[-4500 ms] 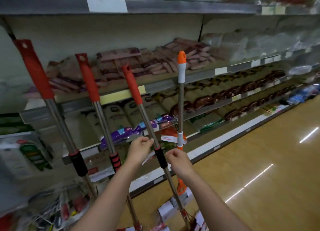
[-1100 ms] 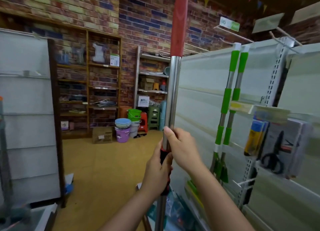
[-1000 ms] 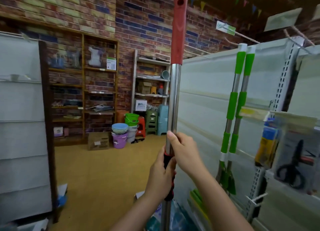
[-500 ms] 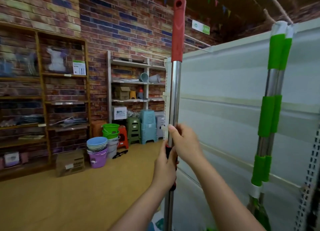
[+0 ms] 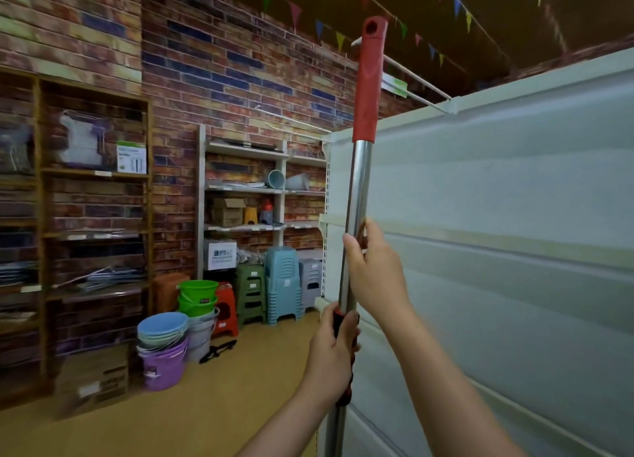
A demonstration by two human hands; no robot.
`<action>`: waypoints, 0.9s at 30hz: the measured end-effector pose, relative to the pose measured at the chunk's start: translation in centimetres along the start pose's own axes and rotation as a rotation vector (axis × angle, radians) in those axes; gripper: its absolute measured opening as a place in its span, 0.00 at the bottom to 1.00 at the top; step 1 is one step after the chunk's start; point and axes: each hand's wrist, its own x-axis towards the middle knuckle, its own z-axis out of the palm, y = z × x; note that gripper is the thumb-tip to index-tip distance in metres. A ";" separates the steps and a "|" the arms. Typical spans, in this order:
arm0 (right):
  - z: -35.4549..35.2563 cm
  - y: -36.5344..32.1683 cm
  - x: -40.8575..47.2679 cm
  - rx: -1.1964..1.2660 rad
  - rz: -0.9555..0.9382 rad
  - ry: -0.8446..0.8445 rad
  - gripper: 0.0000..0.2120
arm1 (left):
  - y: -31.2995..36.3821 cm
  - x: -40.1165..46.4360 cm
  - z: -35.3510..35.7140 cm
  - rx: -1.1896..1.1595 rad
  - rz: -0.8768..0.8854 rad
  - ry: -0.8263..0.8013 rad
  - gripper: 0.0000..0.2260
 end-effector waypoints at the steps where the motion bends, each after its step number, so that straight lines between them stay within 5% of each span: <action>1: 0.5 0.4 0.6 -0.004 0.009 -0.005 0.06 | -0.4 0.9 -0.1 -0.012 -0.001 -0.006 0.06; 8: 3.2 2.8 3.5 -0.065 0.110 -0.009 0.14 | -3.0 6.0 -0.3 -0.120 -0.069 -0.074 0.06; 27: 2.5 2.1 3.0 -0.133 0.110 0.114 0.08 | -4.3 6.6 0.1 -0.312 0.008 -0.255 0.08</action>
